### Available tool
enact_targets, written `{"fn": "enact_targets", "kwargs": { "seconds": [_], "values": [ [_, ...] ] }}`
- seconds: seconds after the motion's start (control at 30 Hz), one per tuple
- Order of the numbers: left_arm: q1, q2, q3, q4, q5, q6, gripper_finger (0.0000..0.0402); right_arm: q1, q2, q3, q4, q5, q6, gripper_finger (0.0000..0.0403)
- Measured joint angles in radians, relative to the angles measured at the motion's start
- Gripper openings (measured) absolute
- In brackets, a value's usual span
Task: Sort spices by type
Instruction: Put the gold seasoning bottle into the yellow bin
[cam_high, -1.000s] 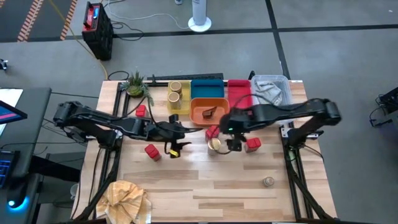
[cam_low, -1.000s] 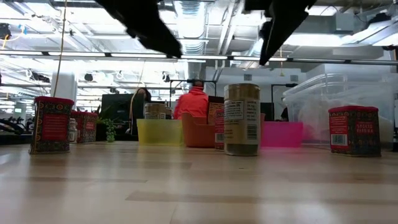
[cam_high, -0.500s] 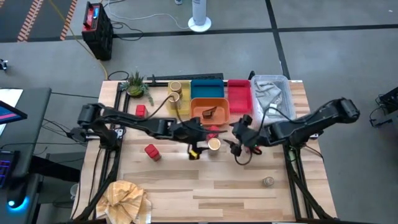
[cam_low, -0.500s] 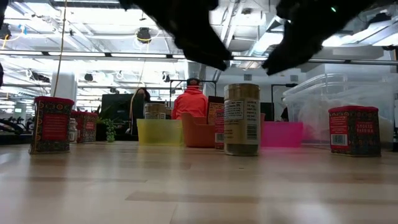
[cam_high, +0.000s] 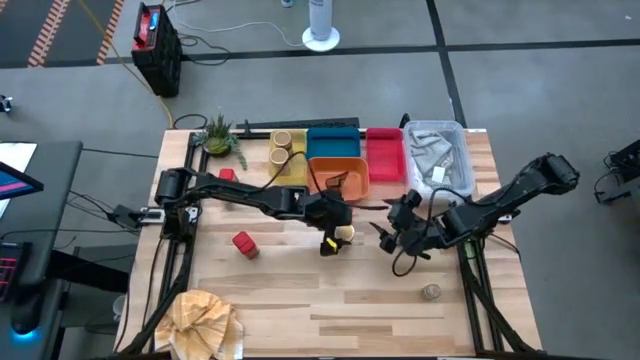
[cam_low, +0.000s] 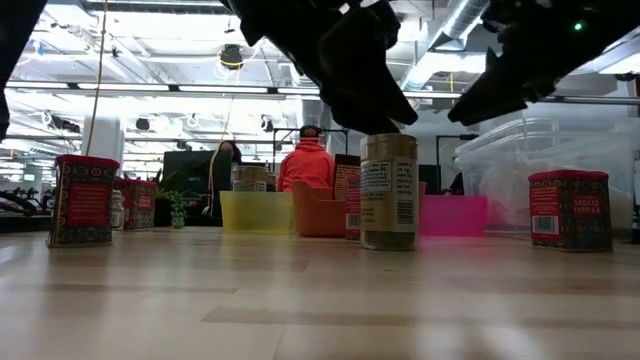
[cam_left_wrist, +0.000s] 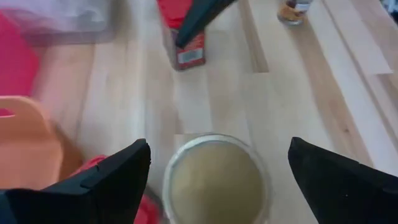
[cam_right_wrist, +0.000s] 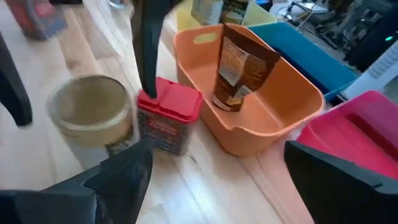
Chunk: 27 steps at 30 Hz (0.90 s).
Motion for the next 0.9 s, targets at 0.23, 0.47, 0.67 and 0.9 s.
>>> {"fn": "enact_targets", "kwargs": {
  "seconds": [0.23,0.47,0.67,0.9],
  "values": [
    [0.006,0.013,0.002,-0.020,0.026,0.023,0.0366,0.025,-0.021,-0.005,-0.010,0.023,0.028,0.0385],
    [-0.001,0.013,-0.013,-0.032,0.029,0.066,0.0366,0.024,-0.020,-0.006,-0.012,0.023,0.030,0.0385],
    [-0.003,0.013,-0.015,-0.054,0.026,0.092,0.0366,0.024,-0.020,-0.006,-0.009,0.023,0.030,0.0385],
    [-0.003,0.013,-0.016,-0.059,-0.001,0.123,0.0355,0.024,-0.019,-0.006,-0.006,0.023,0.029,0.0385]
  ]
}}
